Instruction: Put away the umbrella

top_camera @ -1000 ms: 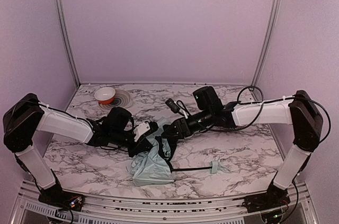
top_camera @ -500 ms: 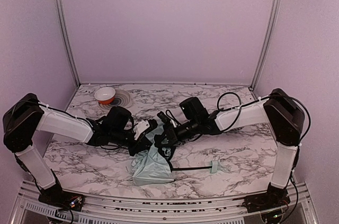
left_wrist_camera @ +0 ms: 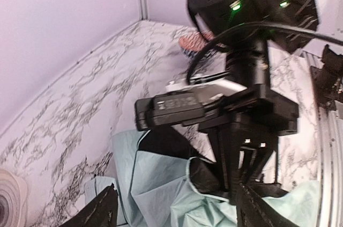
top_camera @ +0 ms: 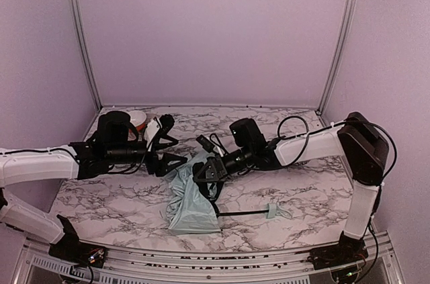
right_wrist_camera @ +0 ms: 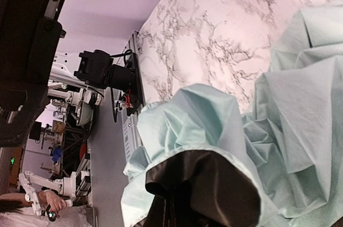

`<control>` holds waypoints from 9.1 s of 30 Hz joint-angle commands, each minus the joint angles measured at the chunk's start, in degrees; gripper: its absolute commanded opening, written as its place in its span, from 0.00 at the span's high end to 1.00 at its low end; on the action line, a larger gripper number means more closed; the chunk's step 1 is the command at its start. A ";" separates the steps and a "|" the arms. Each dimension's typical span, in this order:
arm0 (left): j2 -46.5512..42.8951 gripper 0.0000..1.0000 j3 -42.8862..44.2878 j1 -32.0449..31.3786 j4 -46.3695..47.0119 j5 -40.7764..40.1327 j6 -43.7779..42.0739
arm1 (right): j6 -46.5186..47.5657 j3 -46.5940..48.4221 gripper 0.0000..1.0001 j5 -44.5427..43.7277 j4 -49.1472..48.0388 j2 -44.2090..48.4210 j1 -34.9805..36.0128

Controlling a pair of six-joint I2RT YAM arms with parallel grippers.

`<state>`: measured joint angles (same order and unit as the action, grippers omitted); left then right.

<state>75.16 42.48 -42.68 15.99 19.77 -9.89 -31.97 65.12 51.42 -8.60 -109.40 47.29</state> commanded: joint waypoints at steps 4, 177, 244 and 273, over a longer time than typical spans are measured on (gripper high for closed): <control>-4.99 0.33 -6.22 1.22 -2.61 1.68 0.06 | -1.47 3.16 1.00 4.17 -8.28 3.43 -0.27; 36.14 0.37 17.76 13.06 -10.59 7.06 18.56 | 66.59 12.39 0.57 -47.77 36.18 -8.54 13.84; 7.38 0.12 -5.03 -17.05 -7.63 -8.29 -26.17 | 24.54 16.48 0.40 -9.02 28.90 0.13 -8.11; -2.58 0.22 -11.48 -12.26 5.98 -4.71 9.28 | 13.62 11.28 0.54 -32.37 39.09 23.53 7.56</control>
<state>69.73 31.73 -54.22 19.09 18.94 1.87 -20.01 77.08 13.87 28.86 -89.76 56.36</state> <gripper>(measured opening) 0.781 0.421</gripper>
